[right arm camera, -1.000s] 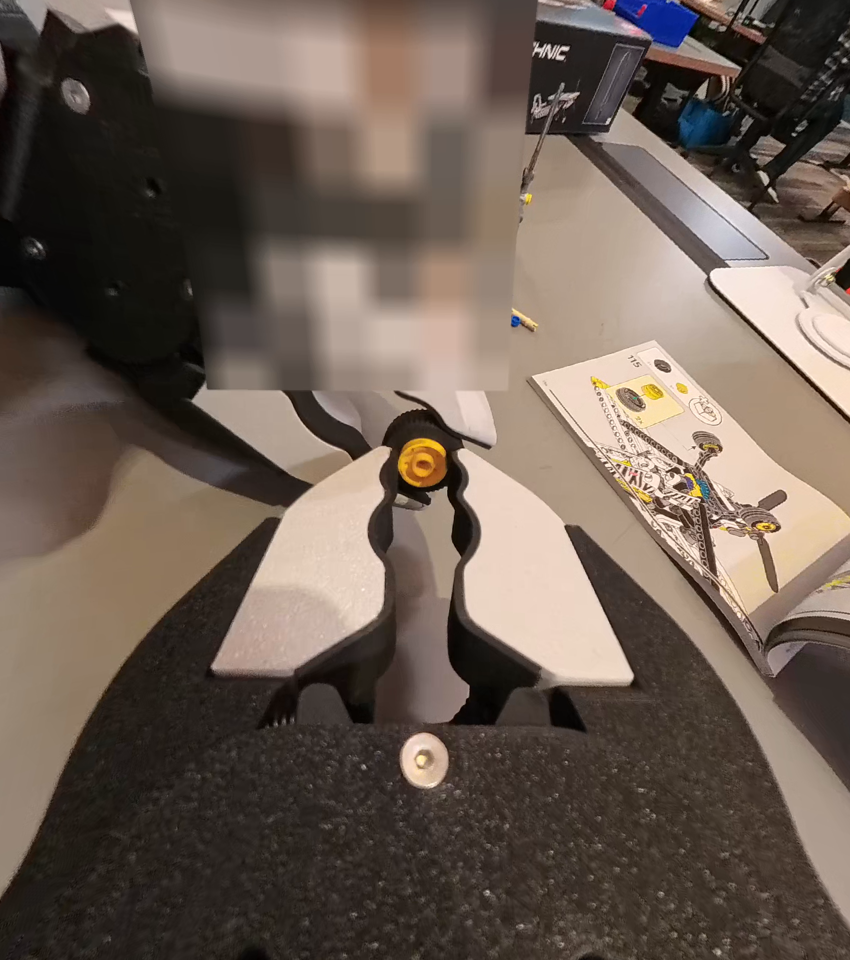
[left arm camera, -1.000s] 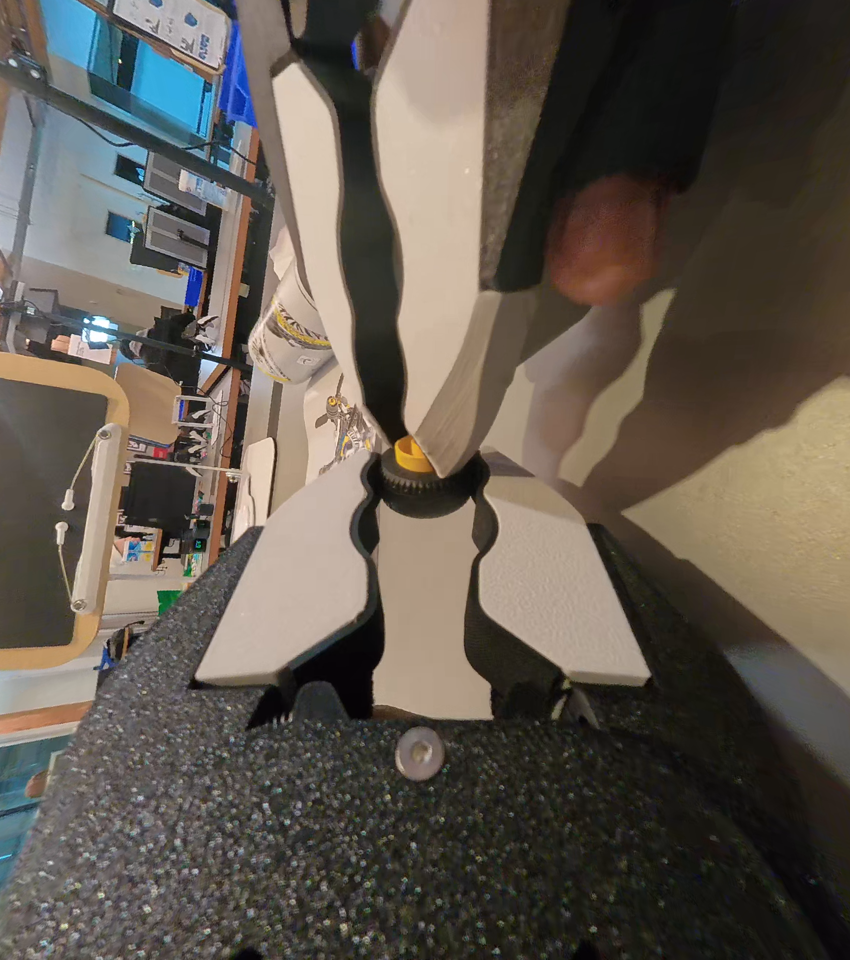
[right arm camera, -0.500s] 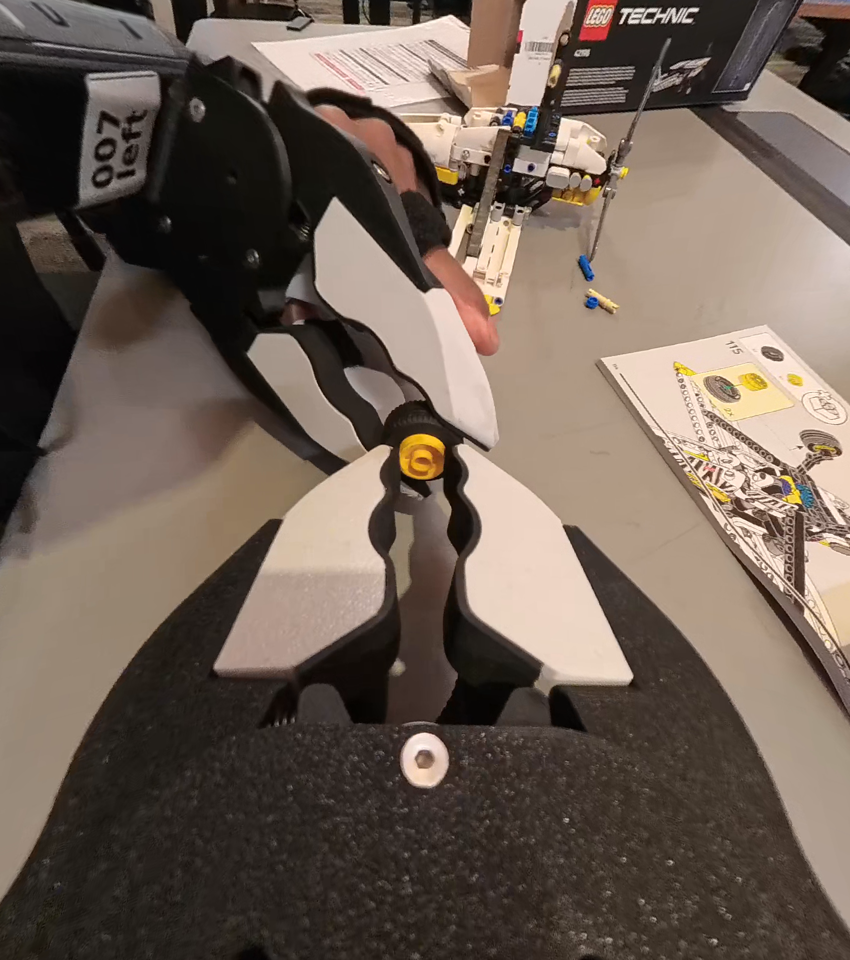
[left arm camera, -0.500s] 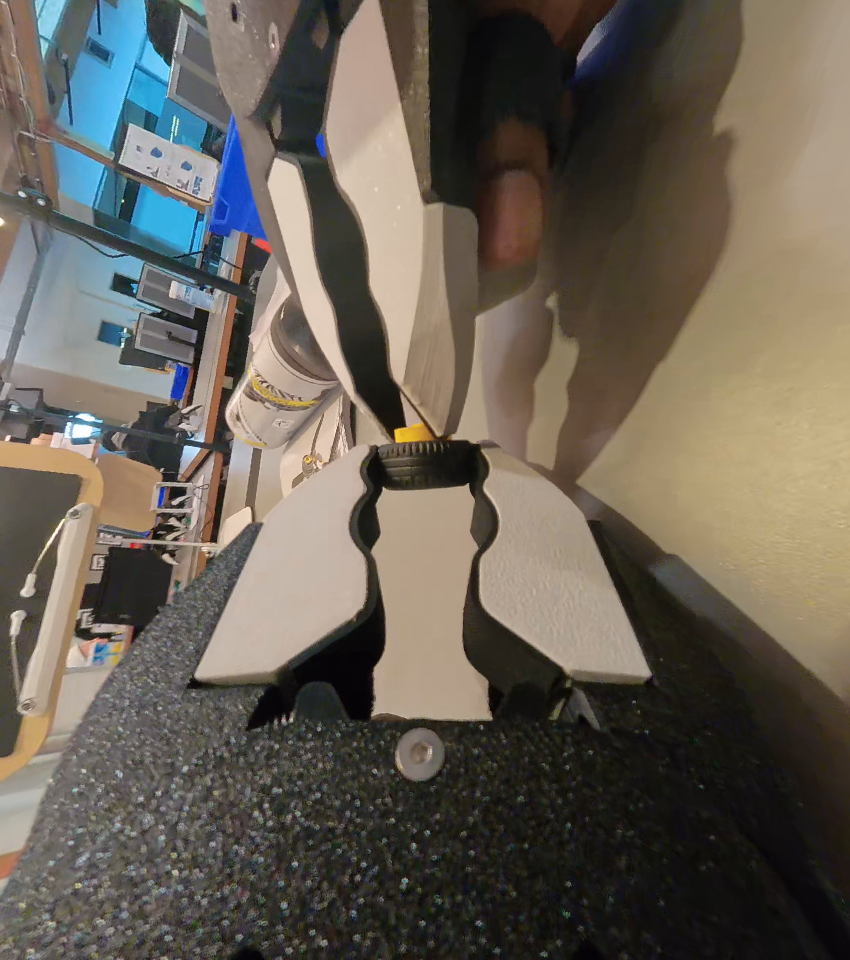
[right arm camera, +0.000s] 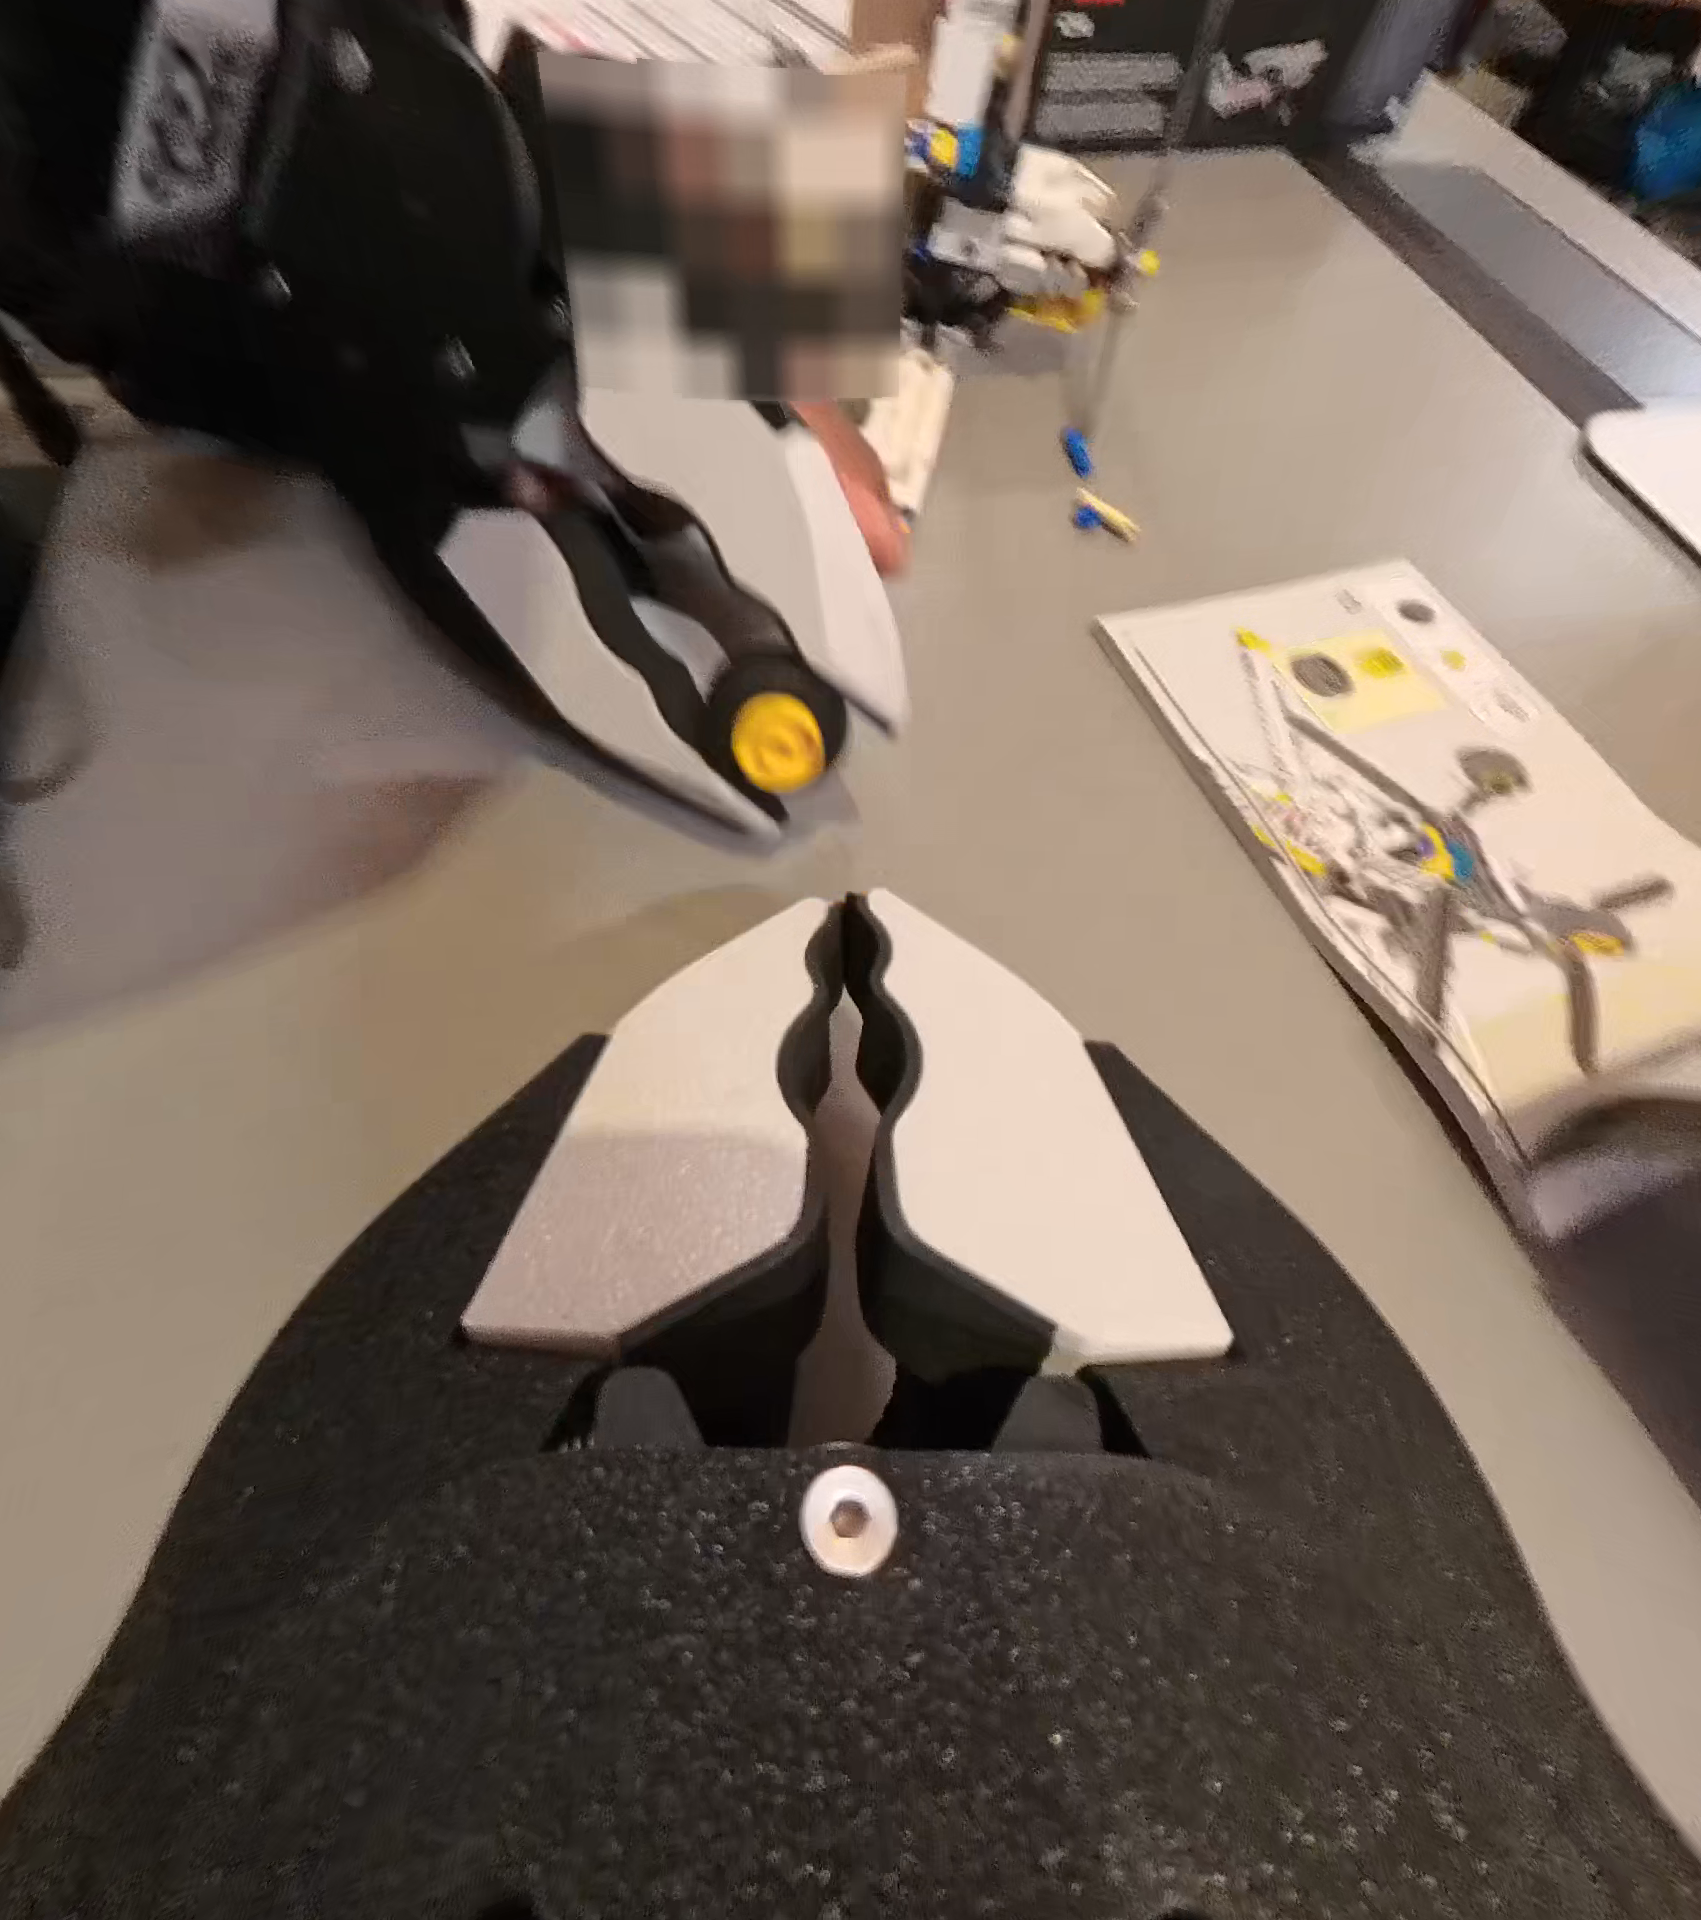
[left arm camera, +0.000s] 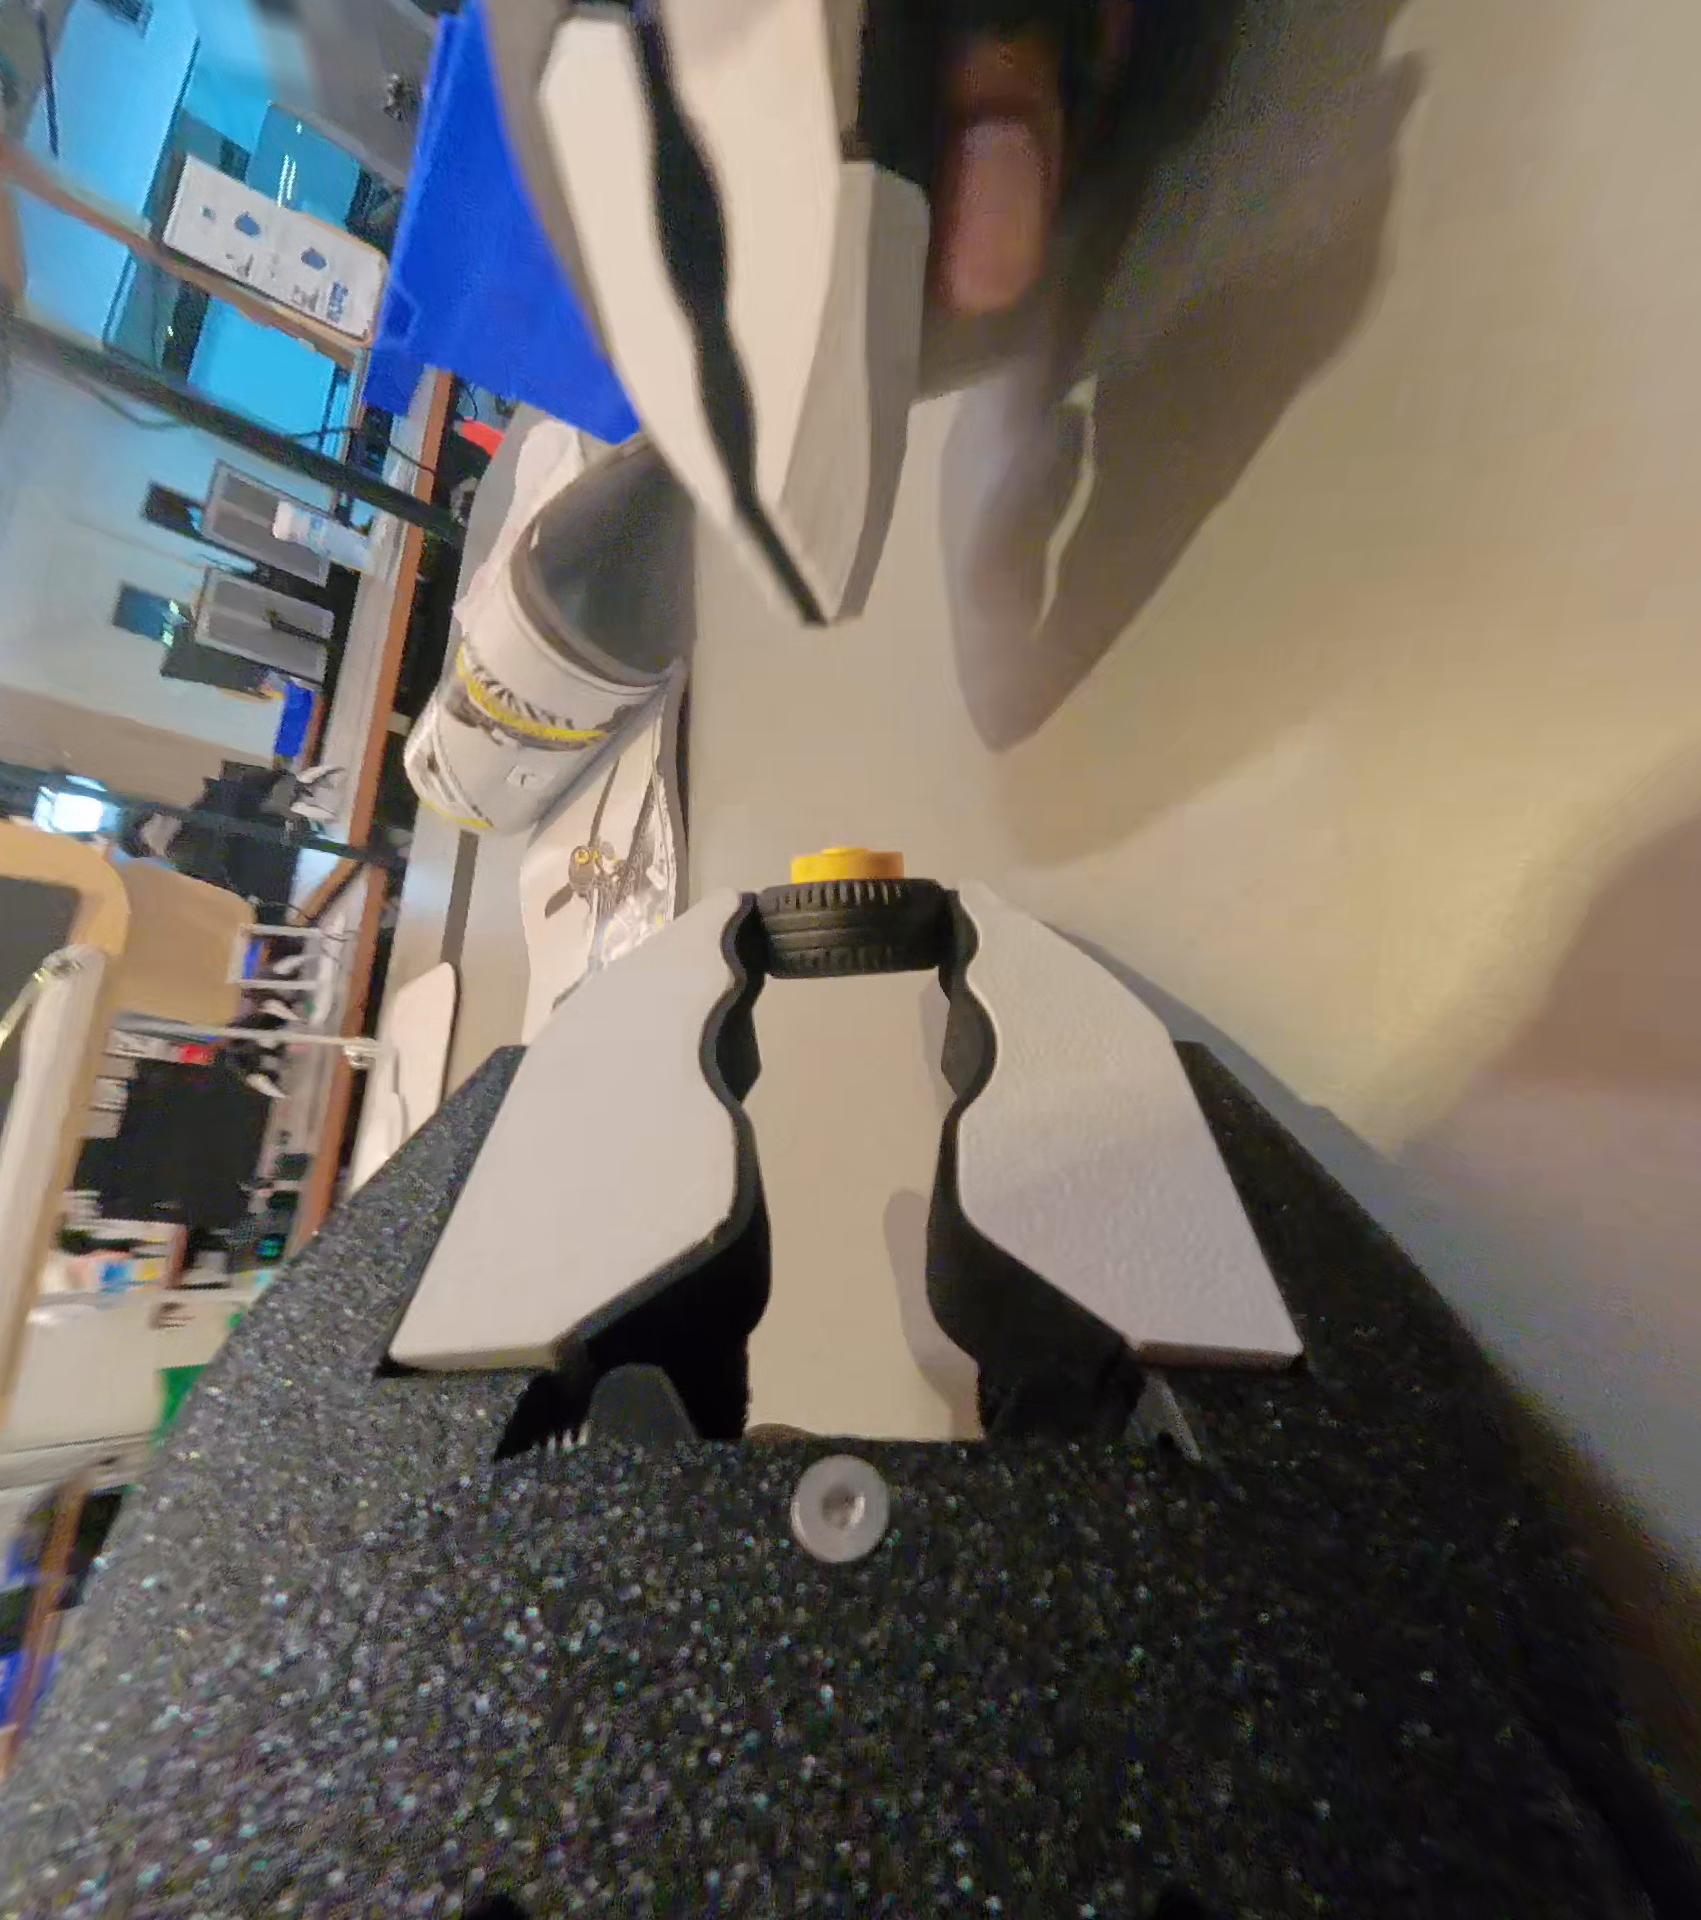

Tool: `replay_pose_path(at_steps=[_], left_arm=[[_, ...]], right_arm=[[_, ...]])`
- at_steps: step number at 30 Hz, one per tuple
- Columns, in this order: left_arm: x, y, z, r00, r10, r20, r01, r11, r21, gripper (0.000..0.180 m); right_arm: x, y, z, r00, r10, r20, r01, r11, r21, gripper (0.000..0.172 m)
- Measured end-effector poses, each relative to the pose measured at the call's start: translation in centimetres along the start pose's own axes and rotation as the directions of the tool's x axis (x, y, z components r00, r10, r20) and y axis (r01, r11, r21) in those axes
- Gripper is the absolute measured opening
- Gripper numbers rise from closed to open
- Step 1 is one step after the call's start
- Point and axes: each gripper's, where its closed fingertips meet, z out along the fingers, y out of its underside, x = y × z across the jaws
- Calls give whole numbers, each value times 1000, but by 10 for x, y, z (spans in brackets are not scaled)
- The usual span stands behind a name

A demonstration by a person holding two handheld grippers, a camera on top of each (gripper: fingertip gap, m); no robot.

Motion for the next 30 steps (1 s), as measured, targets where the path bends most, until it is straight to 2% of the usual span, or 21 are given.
replay_pose_path(at_steps=[3, 5, 7, 9, 12, 14, 16, 18, 20, 21, 22, 24, 26, 29, 30], left_arm=[[-9, -10, 2, 994, -111, 2, 111, 994, 19, 34], [-9, -12, 8, 974, -223, -41, 223, 975, 13, 34], [-13, -15, 8, 894, -437, -101, 442, 896, 32, 34], [-22, -23, 4, 733, -651, -199, 674, 735, 75, 34], [-37, -31, -4, 431, -832, -348, 899, 428, 90, 34], [-41, -36, -8, 230, -863, -450, 972, 227, 61, 34], [-43, -40, -9, 62, -849, -524, 998, 62, 18, 35], [-46, -44, -12, -50, -817, -575, 998, -58, -4, 34], [-45, -47, -12, -131, -795, -593, 990, -134, -40, 34], [-43, -48, -11, -150, -789, -596, 988, -147, -54, 35], [-44, -48, -11, -139, -792, -595, 989, -143, -41, 35], [-45, -46, -12, -68, -815, -576, 997, -74, -14, 35], [-50, -40, -16, 60, -838, -543, 998, 36, 56, 41], [-61, -30, -25, 341, -819, -460, 939, 273, 209, 42], [-60, -28, -25, 405, -802, -438, 914, 338, 225, 42]], right_arm=[[6, 1, -2, 1000, 1, -11, -1, 1000, 21, 0], [-3, -5, 6, 998, -57, -14, 57, 998, 38, 0], [-7, -11, 16, 984, -152, -90, 156, 987, 36, 2], [-4, -13, 21, 948, -257, -188, 260, 966, -7, 16], [1, -25, 21, 889, -337, -310, 355, 935, 0, 27], [5, -38, 18, 842, -365, -396, 407, 913, 26, 30], [7, -48, 19, 809, -379, -450, 437, 899, 30, 29], [7, -52, 24, 797, -383, -467, 442, 897, 20, 30], [8, -55, 29, 789, -372, -489, 432, 902, 12, 29], [10, -58, 29, 788, -357, -502, 421, 907, 16, 25], [11, -59, 29, 799, -333, -501, 401, 916, 30, 20], [12, -59, 29, 856, -250, -453, 321, 943, 87, 19], [17, -54, 27, 914, -135, -382, 201, 970, 140, 18], [15, -49, 25, 983, 82, -163, -40, 969, 242, 18], [12, -47, 25, 986, 149, -74, -126, 958, 256, 18]])
